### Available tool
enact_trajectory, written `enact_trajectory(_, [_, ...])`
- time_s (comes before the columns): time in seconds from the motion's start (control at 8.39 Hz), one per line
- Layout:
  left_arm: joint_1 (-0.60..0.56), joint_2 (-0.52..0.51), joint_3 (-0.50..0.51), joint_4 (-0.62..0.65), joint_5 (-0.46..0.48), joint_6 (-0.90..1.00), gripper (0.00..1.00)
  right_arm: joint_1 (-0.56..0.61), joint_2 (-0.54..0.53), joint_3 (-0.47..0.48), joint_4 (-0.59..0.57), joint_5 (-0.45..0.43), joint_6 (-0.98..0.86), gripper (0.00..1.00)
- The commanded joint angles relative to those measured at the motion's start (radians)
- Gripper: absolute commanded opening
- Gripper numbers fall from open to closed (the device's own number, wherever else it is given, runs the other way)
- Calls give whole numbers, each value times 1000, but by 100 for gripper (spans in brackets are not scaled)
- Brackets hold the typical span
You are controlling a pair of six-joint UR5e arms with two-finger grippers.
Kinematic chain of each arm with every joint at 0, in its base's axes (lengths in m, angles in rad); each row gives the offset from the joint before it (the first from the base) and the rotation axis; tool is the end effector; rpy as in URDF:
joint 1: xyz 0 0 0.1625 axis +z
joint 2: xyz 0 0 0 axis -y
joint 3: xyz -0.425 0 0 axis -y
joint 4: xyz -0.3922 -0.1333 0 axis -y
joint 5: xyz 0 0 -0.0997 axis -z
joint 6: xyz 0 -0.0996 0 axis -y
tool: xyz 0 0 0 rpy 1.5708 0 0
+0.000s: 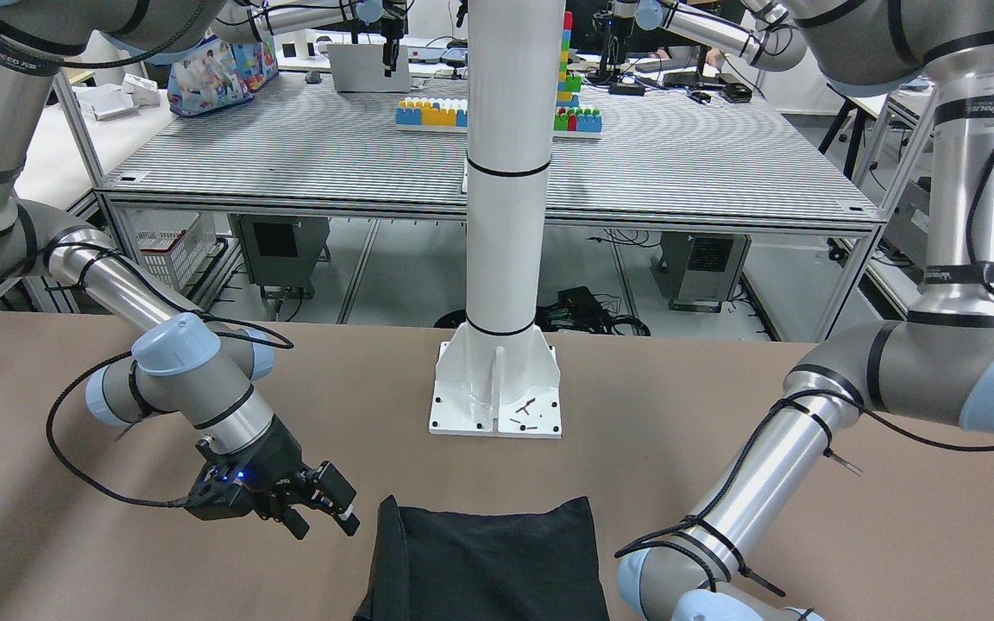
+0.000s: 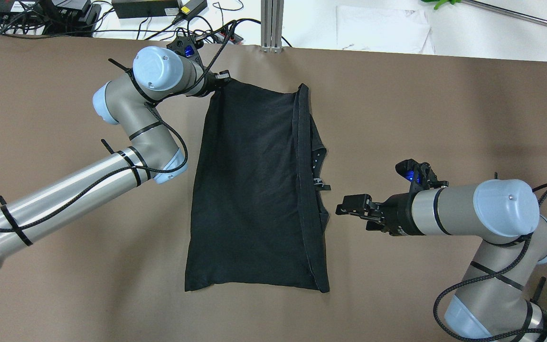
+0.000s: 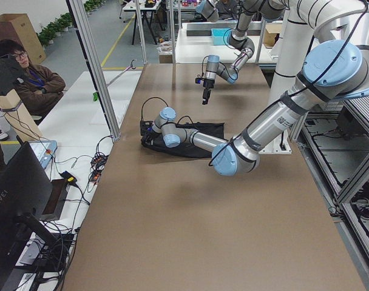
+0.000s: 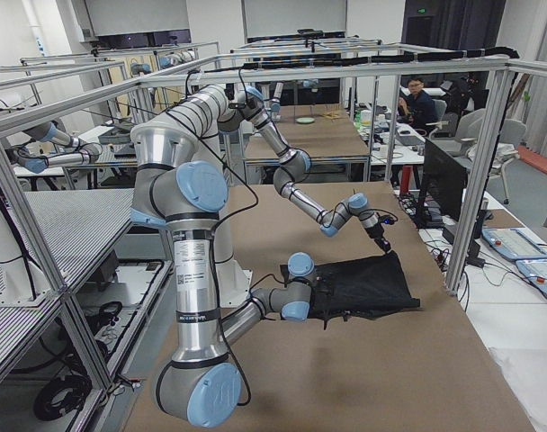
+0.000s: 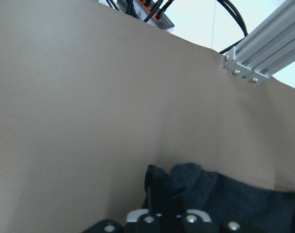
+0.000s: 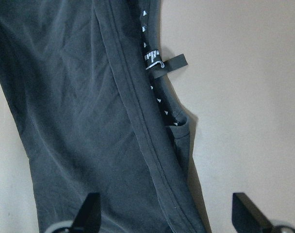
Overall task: Fold clothes
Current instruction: 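Fold the shirt lengthwise with the right gripper toward the left gripper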
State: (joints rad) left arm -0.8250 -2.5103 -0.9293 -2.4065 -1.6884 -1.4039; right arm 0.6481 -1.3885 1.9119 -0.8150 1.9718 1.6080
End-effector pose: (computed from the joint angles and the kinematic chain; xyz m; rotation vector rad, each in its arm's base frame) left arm 0.4873 -0.7068 0.2497 0.4525 1.0591 -0.5183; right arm -0.3681 -0.3972 0.3153 0.0508 -1.3091 0.3289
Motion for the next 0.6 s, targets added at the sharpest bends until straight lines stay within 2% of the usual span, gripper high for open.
enact_trajectory(0.0, [10, -10, 9, 0, 59, 17, 100, 1, 20, 1, -80, -13, -54, 95])
enact_trajectory(0.12, [-9, -12, 6, 0, 47, 82, 100, 5, 35, -1, -129, -13, -106, 95])
enact_trajectory(0.24, [-32, -10, -6, 0, -6, 130, 100, 8, 80, -1, -195, -19, -167, 95])
enact_trajectory(0.48, [-72, 45, -81, 3, -103, 173, 100, -2, 196, -2, -414, -103, -283, 95])
